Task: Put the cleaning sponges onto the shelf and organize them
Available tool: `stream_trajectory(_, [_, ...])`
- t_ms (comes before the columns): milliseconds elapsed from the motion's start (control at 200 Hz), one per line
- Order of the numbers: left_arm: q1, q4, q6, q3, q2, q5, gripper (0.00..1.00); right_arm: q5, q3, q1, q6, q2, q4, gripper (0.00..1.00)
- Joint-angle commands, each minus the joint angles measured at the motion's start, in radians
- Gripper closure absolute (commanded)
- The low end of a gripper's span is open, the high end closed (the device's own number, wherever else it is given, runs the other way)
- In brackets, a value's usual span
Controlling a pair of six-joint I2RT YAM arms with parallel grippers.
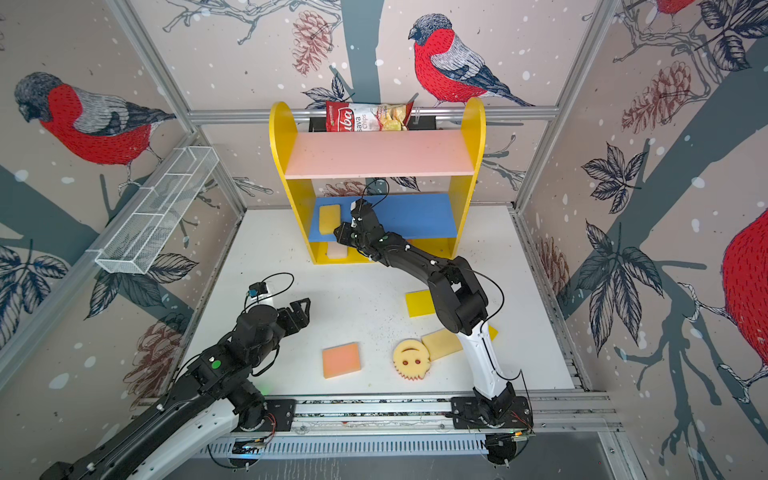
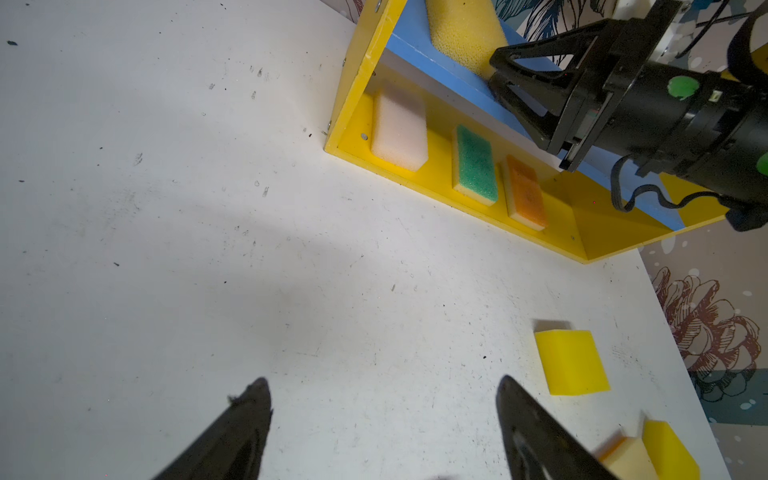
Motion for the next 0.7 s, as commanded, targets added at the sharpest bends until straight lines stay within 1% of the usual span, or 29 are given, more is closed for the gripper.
stream_trajectory(0, [0.0, 0.034, 0.012, -0.001, 0.0, 0.004, 0.16, -0.008, 0.021, 0.006, -0.01, 0.01, 0.011, 0.74])
stream_trajectory(395, [0.0, 0.028, 0.014, 0.002, -0.003, 0.003, 0.16, 0.001, 0.025, 0.009, -0.02, -0.001, -0.007, 0.74])
stream_trajectory(535, [0.0, 0.024, 0.015, 0.008, -0.007, 0.0, 0.16, 0.007, -0.03, 0.008, -0.027, -0.048, 0.009, 0.74])
stream_trajectory(695, [0.0, 0.018, 0.022, 0.019, -0.007, -0.001, 0.16, 0.028, -0.14, 0.009, -0.047, -0.153, 0.035, 0.73])
